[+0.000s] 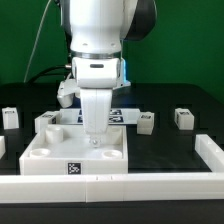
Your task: Assemble one leg
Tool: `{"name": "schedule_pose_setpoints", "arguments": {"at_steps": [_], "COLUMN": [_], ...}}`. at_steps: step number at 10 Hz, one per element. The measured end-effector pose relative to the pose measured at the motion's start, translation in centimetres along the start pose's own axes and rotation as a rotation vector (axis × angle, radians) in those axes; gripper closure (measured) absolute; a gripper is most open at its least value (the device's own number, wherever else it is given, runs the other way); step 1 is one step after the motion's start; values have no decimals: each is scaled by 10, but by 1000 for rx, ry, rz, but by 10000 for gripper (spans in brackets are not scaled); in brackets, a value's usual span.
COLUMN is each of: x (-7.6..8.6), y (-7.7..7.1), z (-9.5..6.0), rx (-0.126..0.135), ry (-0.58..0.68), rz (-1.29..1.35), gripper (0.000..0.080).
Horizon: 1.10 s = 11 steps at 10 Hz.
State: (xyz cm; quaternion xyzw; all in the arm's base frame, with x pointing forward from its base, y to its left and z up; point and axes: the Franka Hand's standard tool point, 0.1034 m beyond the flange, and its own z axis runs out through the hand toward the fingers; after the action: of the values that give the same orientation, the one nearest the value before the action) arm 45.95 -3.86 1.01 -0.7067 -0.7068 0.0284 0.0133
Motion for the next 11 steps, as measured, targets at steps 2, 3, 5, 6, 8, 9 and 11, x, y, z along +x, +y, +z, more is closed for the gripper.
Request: {"name": "schedule_pose_setpoints", "arguments": {"at_steps": [2, 3, 5, 6, 8, 9, 11], "x": [0, 0, 0, 0, 0, 0, 0], "y": [0, 0, 2, 2, 2, 2, 2], "z": [0, 0, -1, -1, -1, -1, -1], "rx": [0, 0, -6, -8, -9, -9, -10], "ry": [0, 0, 0, 0, 0, 0, 1], "rz": [0, 0, -1, -1, -1, -1, -1], "gripper": [439, 625, 739, 739, 739, 739, 739]}}
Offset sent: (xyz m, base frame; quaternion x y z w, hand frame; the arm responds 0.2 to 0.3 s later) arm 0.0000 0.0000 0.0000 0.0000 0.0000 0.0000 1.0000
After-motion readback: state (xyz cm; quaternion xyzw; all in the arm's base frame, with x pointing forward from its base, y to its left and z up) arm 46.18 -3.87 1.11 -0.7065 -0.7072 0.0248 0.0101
